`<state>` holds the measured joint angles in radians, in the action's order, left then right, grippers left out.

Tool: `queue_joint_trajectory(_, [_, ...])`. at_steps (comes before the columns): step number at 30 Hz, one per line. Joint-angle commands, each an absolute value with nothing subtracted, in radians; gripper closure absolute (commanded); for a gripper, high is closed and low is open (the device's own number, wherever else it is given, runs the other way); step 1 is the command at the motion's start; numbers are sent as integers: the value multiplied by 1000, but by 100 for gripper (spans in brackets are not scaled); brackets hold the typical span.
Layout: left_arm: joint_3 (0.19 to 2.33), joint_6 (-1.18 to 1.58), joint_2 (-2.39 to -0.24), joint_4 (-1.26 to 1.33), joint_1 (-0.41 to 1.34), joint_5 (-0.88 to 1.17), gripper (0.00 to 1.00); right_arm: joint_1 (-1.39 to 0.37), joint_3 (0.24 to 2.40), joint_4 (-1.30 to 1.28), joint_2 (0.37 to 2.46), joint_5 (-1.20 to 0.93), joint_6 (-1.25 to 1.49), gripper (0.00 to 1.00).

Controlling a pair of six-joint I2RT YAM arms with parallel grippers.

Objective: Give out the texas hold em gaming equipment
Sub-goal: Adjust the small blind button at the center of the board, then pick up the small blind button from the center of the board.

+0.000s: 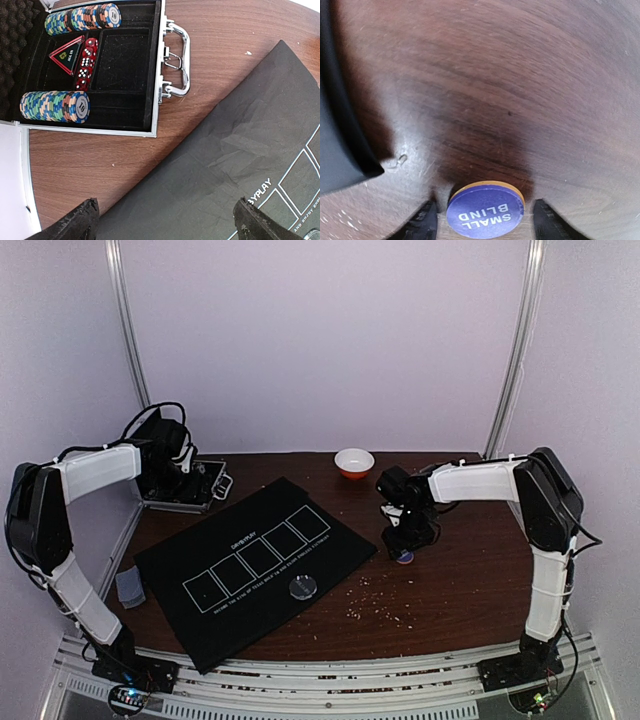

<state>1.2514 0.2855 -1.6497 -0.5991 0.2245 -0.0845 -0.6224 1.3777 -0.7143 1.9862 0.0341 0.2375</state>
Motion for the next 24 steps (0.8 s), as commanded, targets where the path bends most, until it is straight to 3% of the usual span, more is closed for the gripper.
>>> queue_joint_trajectory(1, [1267,276,-1655,-568,226,-72,2,-630,1380,-755,1999,35,246,27])
queue_joint_trajectory(4, [1266,274,-1650,-568,226,-75,2,-626,1369,-756,2012,34,248,26])
queue_joint_trajectory(18, [1256,272,-1634,-563,226,-76,2,-620,1335,-785,2000,-46,289,59])
queue_joint_trajectory(24, [1252,273,-1626,-559,225,-78,3,-624,1398,-791,1928,14,285,63])
